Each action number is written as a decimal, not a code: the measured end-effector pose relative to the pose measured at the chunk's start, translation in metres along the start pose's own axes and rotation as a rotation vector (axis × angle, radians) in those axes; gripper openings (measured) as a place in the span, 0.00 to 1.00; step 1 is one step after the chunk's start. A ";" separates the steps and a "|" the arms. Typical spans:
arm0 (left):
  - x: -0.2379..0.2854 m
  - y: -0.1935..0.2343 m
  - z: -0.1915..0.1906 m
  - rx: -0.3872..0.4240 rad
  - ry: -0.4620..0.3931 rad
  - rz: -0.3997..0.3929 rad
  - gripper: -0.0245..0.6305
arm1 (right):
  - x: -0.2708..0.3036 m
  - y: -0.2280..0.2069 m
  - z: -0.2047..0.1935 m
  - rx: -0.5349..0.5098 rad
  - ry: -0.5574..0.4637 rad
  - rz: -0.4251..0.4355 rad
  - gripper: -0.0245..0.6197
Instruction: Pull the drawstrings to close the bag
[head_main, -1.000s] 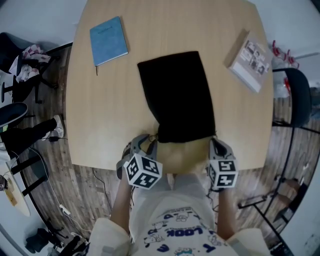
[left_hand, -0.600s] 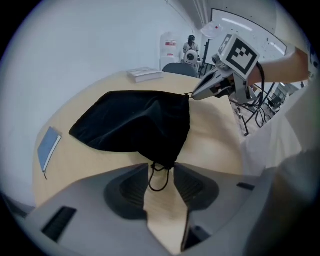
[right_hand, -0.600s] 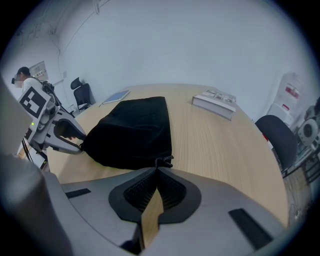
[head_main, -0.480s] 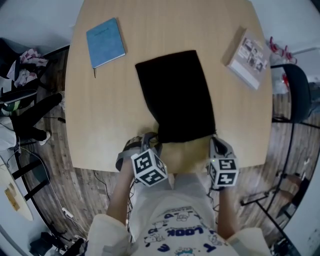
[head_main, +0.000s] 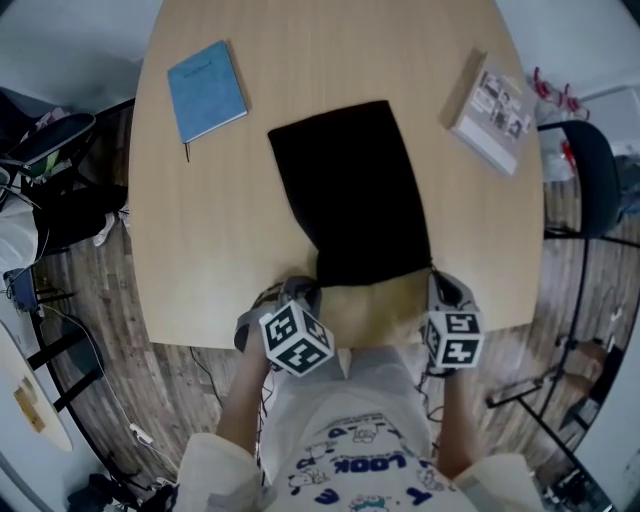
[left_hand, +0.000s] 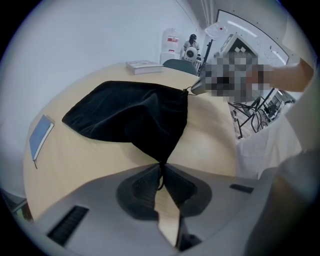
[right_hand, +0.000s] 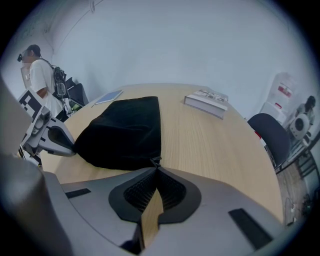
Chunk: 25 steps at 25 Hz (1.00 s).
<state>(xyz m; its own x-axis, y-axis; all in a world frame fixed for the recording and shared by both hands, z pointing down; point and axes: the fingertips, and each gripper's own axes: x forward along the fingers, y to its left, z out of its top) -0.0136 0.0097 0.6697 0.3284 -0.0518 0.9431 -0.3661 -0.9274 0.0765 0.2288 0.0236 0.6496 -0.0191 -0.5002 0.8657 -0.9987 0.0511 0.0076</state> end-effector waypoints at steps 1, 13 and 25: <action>-0.001 0.002 -0.002 -0.020 0.005 0.007 0.08 | 0.000 -0.002 0.001 0.004 0.000 -0.011 0.05; -0.032 0.042 -0.013 -0.259 -0.048 0.131 0.07 | -0.020 -0.026 0.038 -0.024 -0.083 -0.116 0.04; -0.083 0.090 0.018 -0.672 -0.203 0.291 0.06 | -0.046 -0.034 0.105 -0.049 -0.231 -0.095 0.04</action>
<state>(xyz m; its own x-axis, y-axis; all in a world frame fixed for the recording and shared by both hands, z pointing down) -0.0581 -0.0759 0.5921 0.2668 -0.3873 0.8825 -0.8929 -0.4439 0.0752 0.2585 -0.0460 0.5569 0.0583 -0.6888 0.7226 -0.9931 0.0339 0.1125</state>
